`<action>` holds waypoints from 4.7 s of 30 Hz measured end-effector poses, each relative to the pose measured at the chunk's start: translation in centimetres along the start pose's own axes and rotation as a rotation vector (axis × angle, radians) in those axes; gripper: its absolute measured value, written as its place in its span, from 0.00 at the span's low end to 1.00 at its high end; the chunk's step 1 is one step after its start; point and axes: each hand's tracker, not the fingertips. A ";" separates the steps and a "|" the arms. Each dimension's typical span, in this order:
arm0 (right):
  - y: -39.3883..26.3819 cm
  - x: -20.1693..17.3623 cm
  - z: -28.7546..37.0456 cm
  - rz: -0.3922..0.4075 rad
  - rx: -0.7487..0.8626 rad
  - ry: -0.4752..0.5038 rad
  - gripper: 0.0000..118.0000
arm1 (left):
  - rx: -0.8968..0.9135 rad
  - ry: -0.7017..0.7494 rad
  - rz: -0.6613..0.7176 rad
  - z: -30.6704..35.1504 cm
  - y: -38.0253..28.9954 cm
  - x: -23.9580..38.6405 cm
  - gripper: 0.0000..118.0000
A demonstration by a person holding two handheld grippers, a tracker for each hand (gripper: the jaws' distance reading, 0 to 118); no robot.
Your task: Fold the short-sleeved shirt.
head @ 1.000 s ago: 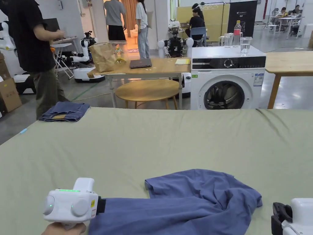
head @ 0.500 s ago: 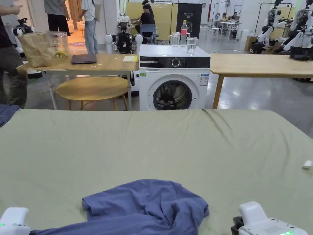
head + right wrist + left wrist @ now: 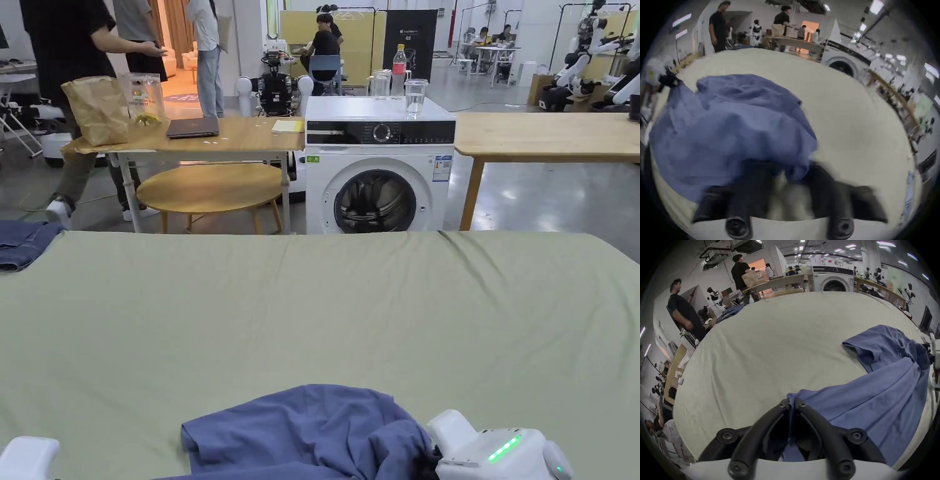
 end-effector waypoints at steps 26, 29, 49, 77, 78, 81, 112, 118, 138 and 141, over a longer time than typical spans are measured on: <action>17.1 0.8 34.3 -0.158 0.585 -0.387 0.07 | 0.576 0.200 0.064 25.2 16.0 -8.4 0.00; 20.2 1.3 36.8 -0.179 0.663 -0.433 0.07 | 0.655 0.217 0.074 27.1 19.6 -7.8 0.00; 14.5 7.7 20.0 -0.289 0.525 -0.584 0.07 | 0.514 0.096 0.157 9.3 20.1 -1.8 0.00; -10.4 -7.3 26.4 -0.382 0.354 -0.323 0.96 | 0.431 -0.015 0.124 18.8 -9.3 2.7 0.87; -9.0 -8.1 26.8 -0.366 0.389 -0.324 0.96 | 0.450 -0.039 0.120 19.4 -8.3 3.7 0.87; -4.9 -10.8 27.2 -0.348 0.524 -0.323 0.96 | 0.519 -0.118 0.164 20.7 -5.8 7.1 0.87; -4.4 -13.8 16.1 -0.309 0.372 -0.327 0.00 | 0.097 -0.136 0.169 6.1 -13.6 -1.6 0.97; -4.2 -10.6 15.3 -0.306 0.326 -0.350 0.00 | 0.017 -0.219 0.094 3.2 -11.6 1.2 0.08; 1.4 2.4 -0.9 -0.273 -0.044 -0.232 0.58 | 0.071 -0.200 0.141 6.2 -10.6 1.4 0.02; 1.6 0.4 0.7 -0.243 -0.048 -0.213 0.01 | 0.064 -0.200 0.154 6.3 -10.5 1.9 0.02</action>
